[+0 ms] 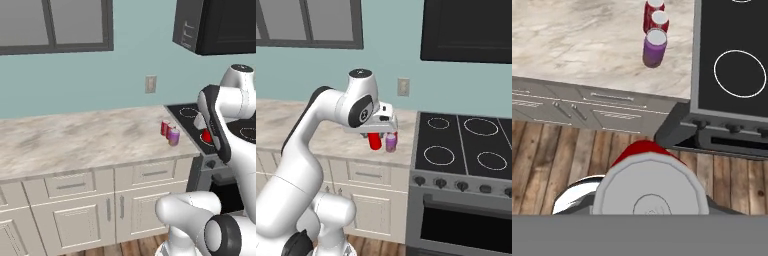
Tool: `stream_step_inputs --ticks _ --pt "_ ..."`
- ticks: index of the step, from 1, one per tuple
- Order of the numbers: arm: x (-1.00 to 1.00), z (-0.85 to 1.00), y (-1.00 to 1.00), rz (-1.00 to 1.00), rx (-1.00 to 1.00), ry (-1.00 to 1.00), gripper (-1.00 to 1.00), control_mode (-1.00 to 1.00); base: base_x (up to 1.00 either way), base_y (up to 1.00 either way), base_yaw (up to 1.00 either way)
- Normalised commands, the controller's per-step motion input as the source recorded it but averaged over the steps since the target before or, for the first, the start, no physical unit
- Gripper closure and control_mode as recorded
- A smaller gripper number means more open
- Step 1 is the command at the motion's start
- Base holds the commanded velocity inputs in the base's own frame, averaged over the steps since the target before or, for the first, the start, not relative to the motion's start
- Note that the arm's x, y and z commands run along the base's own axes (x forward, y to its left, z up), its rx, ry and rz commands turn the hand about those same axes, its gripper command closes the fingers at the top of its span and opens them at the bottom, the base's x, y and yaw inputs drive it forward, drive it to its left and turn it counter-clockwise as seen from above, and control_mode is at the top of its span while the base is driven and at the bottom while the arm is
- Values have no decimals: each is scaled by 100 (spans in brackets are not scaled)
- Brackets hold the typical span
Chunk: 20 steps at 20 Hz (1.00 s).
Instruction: Four empty soda cans are scattered around the kitchen. Gather all the cans and cluster them next to the stove for recycling.
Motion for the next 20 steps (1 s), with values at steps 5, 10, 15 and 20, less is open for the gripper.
stream_step_inputs --ticks 5,10,15,20 --pt "0 0 0 0 0 0 100 100 60 16 0" --pt "0 0 0 0 0 0 100 100 42 -10 12" --pt "0 0 0 0 0 0 100 100 34 -30 22" --pt "0 0 0 0 0 0 100 100 27 -34 20"
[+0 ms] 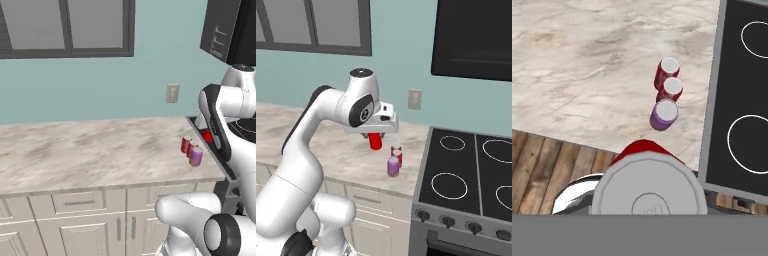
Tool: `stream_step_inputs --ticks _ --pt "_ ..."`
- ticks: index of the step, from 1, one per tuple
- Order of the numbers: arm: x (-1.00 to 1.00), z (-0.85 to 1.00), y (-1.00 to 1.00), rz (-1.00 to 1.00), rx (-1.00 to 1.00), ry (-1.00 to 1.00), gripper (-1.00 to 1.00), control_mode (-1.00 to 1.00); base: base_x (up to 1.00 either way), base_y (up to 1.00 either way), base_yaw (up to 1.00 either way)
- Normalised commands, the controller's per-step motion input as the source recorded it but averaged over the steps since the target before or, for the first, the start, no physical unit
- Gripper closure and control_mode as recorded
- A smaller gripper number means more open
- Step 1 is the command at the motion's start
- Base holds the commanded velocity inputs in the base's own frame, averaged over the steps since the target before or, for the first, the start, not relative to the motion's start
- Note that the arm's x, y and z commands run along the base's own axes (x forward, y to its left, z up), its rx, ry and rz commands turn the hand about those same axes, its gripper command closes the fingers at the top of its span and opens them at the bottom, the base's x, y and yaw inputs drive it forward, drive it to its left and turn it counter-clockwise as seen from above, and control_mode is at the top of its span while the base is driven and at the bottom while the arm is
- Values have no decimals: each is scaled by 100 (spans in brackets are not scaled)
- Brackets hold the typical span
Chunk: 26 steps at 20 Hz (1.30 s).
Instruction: Four empty soda cans are scattered around the kitchen. Gather all the cans and cluster them next to the stove for recycling.
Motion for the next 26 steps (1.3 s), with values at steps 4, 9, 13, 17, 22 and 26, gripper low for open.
stream_step_inputs --ticks 4,9,13,17,22,26 --pt "0 0 0 0 0 0 100 100 35 -47 7" --pt "0 0 0 0 0 0 100 100 22 -47 1" --pt "0 0 0 0 0 0 100 100 34 -9 -2" --pt "0 0 0 0 0 0 100 100 27 14 -9" --pt "0 0 0 0 0 0 100 100 32 21 -10" --pt "0 0 0 0 0 0 100 100 39 33 -8"
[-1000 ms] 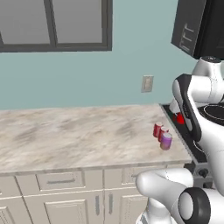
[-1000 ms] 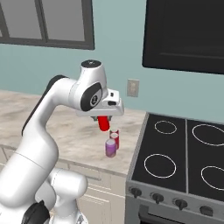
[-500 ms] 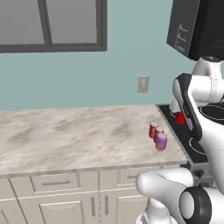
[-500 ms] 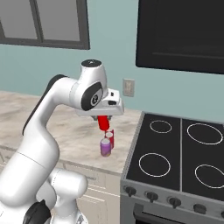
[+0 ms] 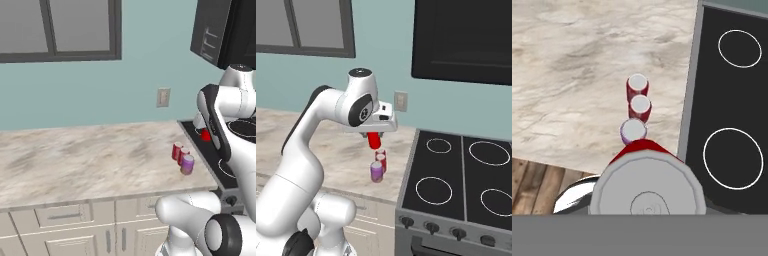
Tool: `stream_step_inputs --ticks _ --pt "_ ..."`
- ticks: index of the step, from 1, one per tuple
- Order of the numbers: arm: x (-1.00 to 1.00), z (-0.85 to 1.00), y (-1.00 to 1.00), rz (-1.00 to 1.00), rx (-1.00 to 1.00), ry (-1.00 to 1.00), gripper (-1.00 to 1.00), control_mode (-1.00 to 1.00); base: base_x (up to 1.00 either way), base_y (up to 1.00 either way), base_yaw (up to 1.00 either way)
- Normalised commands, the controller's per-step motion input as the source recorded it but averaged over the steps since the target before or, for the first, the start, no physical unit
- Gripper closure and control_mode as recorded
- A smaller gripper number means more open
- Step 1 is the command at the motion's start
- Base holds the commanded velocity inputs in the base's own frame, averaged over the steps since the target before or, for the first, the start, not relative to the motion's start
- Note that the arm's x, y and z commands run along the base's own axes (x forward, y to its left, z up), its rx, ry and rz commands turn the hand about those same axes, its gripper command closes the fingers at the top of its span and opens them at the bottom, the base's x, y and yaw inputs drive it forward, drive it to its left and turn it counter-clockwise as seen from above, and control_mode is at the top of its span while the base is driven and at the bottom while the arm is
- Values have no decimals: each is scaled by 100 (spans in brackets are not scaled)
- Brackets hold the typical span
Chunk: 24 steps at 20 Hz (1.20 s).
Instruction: Four empty soda cans are scattered around the kitchen. Gather all the cans and cluster them next to the stove for recycling.
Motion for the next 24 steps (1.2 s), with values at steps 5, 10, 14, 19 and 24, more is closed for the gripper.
stream_step_inputs --ticks 5,10,14,19,24 --pt "0 0 0 0 0 0 100 100 22 41 -2" --pt "0 0 0 0 0 0 100 100 20 55 -3" --pt "0 0 0 0 0 0 100 100 26 28 -3" --pt "0 0 0 0 0 0 100 100 32 0 -8" --pt "0 0 0 0 0 0 100 100 47 0 -12"
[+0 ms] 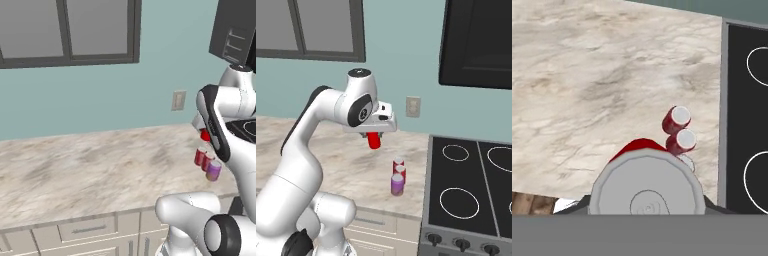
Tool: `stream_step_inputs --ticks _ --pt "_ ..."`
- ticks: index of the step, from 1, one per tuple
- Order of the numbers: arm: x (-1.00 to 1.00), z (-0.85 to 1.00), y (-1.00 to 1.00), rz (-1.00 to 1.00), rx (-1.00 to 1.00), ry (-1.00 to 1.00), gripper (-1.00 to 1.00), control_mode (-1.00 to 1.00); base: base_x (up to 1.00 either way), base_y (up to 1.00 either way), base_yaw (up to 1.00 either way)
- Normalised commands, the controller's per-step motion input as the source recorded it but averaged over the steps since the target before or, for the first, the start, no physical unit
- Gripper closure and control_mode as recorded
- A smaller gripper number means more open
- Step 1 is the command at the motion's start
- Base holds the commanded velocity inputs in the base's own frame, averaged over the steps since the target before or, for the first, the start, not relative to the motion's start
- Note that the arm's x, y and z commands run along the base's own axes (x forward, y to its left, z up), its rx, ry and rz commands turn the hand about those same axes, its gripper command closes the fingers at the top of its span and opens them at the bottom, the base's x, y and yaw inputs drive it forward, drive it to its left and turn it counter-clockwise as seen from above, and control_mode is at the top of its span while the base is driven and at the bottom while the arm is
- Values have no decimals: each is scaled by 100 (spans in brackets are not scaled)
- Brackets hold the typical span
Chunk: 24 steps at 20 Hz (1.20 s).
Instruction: Four empty soda cans are scattered around the kitchen. Gather all the cans and cluster them next to the stove for recycling.
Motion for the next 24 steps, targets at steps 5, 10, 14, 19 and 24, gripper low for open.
stream_step_inputs --ticks 5,10,14,19,24 --pt "60 0 0 -8 0 0 100 -100 0 0 0" --pt "63 -13 -7 -9 0 0 100 -100 0 0 0" --pt "60 -18 -13 -6 0 0 100 -100 0 0 0" --pt "42 -22 -23 -2 0 0 100 -100 0 0 0" --pt "20 -28 -20 -1 1 1 100 -100 0 0 0"
